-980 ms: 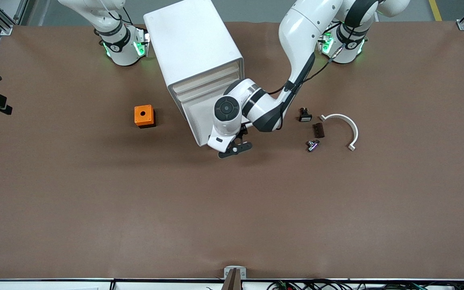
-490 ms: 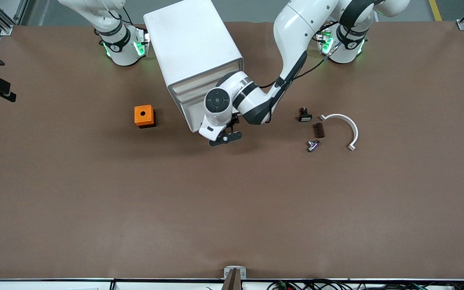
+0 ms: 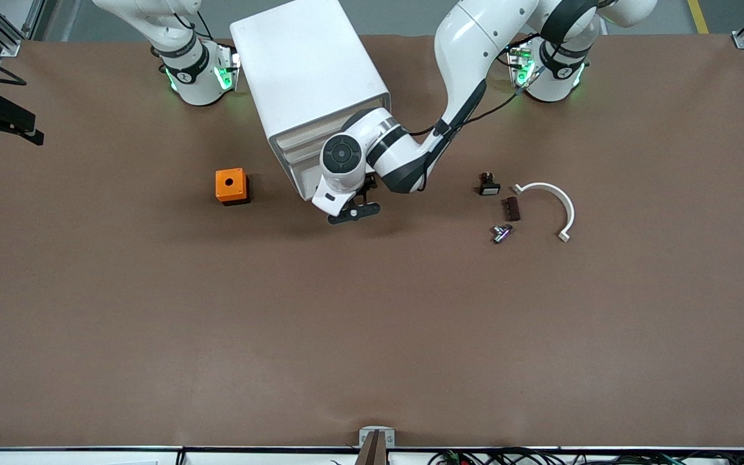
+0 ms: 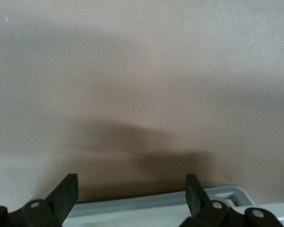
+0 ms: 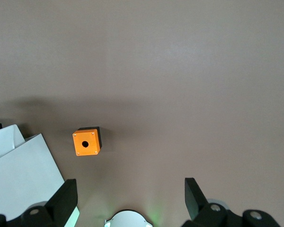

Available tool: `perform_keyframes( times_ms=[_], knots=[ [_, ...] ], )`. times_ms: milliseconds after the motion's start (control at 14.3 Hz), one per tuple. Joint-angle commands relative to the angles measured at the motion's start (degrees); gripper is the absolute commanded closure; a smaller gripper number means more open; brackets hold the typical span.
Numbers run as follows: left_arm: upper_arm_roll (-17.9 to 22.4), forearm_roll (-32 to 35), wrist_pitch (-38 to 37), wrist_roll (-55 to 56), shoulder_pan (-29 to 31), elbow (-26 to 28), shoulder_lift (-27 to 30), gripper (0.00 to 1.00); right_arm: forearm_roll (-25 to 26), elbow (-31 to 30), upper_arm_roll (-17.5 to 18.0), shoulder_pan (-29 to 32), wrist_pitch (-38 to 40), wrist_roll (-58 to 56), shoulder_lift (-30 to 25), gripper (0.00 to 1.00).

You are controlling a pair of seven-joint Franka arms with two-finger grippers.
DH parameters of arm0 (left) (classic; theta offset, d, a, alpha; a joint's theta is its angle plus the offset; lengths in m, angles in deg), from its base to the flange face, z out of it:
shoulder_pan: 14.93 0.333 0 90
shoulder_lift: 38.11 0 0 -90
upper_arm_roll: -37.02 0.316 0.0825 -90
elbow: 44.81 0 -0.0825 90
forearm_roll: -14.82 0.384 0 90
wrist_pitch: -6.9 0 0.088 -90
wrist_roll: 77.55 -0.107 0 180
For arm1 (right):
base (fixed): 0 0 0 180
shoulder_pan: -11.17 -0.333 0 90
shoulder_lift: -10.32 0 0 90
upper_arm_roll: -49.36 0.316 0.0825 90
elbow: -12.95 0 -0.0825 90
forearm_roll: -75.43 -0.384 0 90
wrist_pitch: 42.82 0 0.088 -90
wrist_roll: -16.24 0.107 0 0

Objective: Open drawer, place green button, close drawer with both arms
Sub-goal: 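Push the drawer closed with the left gripper while the right gripper retracts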

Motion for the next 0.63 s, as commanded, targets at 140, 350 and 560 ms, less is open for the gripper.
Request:
perform_keyframes(
  times_ms=[140,350,560],
  knots=[
    [-2.0,-3.8,0.1,-0.4,0.0,2.1,0.9,0.0,-1.1,-6.0,-1.0,-0.5,-3.0,1.4,-4.8,0.0],
    [-2.1,-6.1,0.1,-0.4,0.1,3.7,0.8,0.0,-1.1,-6.3,-1.8,-0.7,-3.1,1.4,-4.9,0.0],
    [-2.1,-8.7,0.1,-0.5,0.2,3.9,0.7,0.0,-1.1,-6.4,-2.6,-1.5,-3.0,1.4,-5.0,0.0]
  ],
)
